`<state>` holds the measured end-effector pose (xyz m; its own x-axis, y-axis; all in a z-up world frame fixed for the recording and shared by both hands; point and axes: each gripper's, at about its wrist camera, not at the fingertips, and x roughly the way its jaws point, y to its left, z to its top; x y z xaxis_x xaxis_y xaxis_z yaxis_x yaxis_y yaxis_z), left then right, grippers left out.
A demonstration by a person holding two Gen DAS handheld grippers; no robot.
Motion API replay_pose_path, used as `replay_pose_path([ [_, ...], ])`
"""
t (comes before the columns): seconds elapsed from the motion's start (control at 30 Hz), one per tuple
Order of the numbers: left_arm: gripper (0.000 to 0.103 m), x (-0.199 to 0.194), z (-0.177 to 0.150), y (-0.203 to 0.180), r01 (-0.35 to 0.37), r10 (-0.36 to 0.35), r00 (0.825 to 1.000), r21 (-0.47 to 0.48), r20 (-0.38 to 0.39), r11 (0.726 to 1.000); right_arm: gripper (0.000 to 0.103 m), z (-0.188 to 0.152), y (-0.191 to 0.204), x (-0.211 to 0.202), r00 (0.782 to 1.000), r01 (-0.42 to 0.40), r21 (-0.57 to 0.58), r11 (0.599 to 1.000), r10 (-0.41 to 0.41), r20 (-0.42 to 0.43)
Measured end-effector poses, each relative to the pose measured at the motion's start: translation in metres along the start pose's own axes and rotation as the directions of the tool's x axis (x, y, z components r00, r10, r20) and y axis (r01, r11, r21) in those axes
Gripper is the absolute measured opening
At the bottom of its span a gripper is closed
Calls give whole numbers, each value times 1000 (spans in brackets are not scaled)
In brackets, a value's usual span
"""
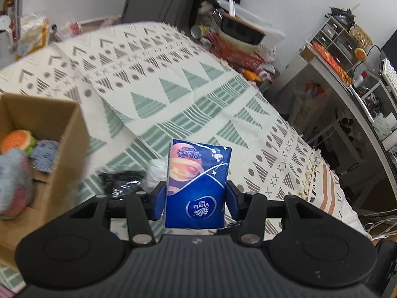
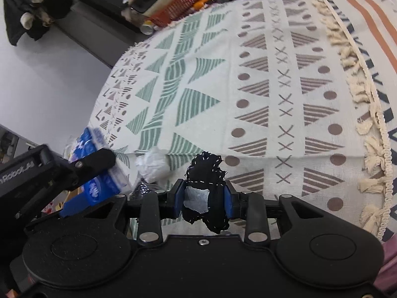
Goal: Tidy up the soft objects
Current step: 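Carry the tissue pack in the left gripper while the right gripper carries the black plush over the box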
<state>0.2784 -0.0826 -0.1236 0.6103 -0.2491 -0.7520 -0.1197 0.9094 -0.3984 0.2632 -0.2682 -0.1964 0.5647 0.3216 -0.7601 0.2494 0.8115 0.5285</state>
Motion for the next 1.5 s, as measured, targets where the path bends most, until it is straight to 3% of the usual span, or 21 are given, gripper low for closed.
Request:
replay_pose_path([
  [0.3,48,-41,4,16,-49,50,997,-16,67,999,32,-4,29,-19,992,-97,-120,988,107,74],
  [0.67,48,-73,10,44,-82,86,990,-40,116,996,32,-11,62,-31,973,-183,-198,963,205,102],
  [1.07,48,-94,9,91,-107,120,984,-98,132,989,32,-23,97,-28,965,-232,-220,948,252,69],
  [1.5,48,-102,5,148,-99,121,985,-171,122,980,32,-56,133,-22,966,-229,-319,920,254,39],
])
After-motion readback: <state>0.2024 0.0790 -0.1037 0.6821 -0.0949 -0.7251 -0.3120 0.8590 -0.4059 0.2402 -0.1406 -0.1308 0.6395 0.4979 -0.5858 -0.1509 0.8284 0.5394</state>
